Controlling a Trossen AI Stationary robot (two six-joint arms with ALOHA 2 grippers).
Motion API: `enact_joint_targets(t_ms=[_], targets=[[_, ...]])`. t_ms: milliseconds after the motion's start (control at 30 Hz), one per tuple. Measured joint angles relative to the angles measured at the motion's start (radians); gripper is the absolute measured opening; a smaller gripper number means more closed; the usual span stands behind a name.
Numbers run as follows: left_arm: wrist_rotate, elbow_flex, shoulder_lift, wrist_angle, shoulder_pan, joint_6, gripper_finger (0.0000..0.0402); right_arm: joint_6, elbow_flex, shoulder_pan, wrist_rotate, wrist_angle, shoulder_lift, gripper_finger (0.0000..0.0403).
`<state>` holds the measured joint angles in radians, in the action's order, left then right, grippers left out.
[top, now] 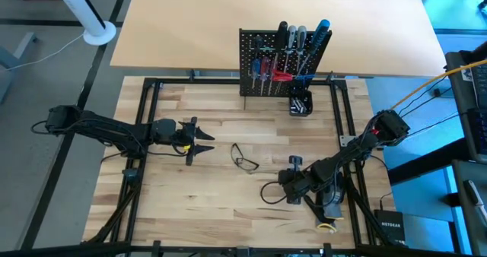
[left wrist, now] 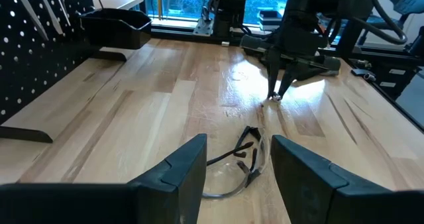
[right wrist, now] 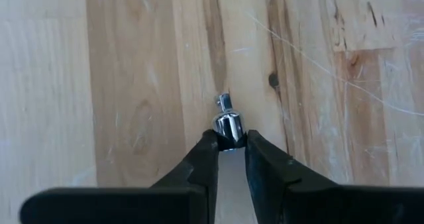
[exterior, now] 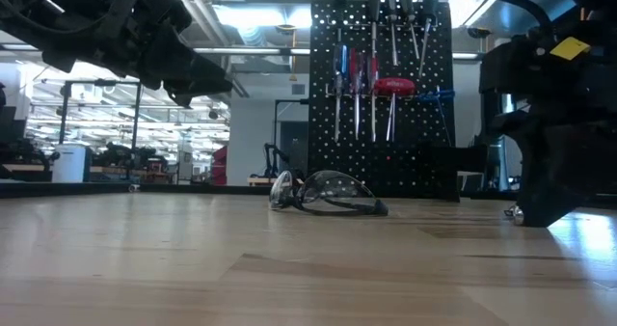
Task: Hang tools onto peg board
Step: Put the silver socket in the black bin on the peg board
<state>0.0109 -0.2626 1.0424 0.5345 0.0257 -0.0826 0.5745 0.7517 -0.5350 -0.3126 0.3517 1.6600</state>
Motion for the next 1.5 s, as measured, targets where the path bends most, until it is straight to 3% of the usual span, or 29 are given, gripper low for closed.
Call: enact_joint_targets(t_ms=[167,333,433,633,800,967,1167,1300,1500], targets=[[0.000,0.000,0.000,0.000,0.000,0.000,0.0159,0.017,0.017,0.000,-0.022,0.035,-0.014,0.0063],[0.000,0.000,0.000,0.000,0.000,0.000,0.0159,0.036,0.078,0.004,-0.134,0.174,-0.085,0.0063],[0.000,0.000,0.000,0.001,0.000,0.001,0.0159,0.072,0.109,0.031,-0.150,0.312,-0.142,0.0063],[0.000,0.000,0.000,0.000,-0.001,-0.012,0.0159,0.103,0.131,0.143,-0.304,0.443,-0.263,0.0063],[0.000,0.000,0.000,0.000,-0.001,-0.015,0.0159,0.103,0.131,0.312,-0.402,0.525,-0.368,0.0071],[0.000,0.000,0.000,0.000,-0.001,-0.013,0.0159,0.078,0.131,0.506,-0.401,0.552,-0.446,0.0072],[0.000,0.000,0.000,-0.001,-0.001,-0.020,0.0159,-0.039,0.131,0.695,-0.373,0.529,-0.446,0.0073],[0.000,0.000,0.000,-0.002,-0.001,-0.025,0.0159,-0.062,0.131,0.770,-0.367,0.521,-0.431,0.0084],[0.000,0.000,0.000,0.002,0.000,-0.022,0.0159,-0.065,0.131,0.799,-0.384,0.516,-0.431,0.0148]])
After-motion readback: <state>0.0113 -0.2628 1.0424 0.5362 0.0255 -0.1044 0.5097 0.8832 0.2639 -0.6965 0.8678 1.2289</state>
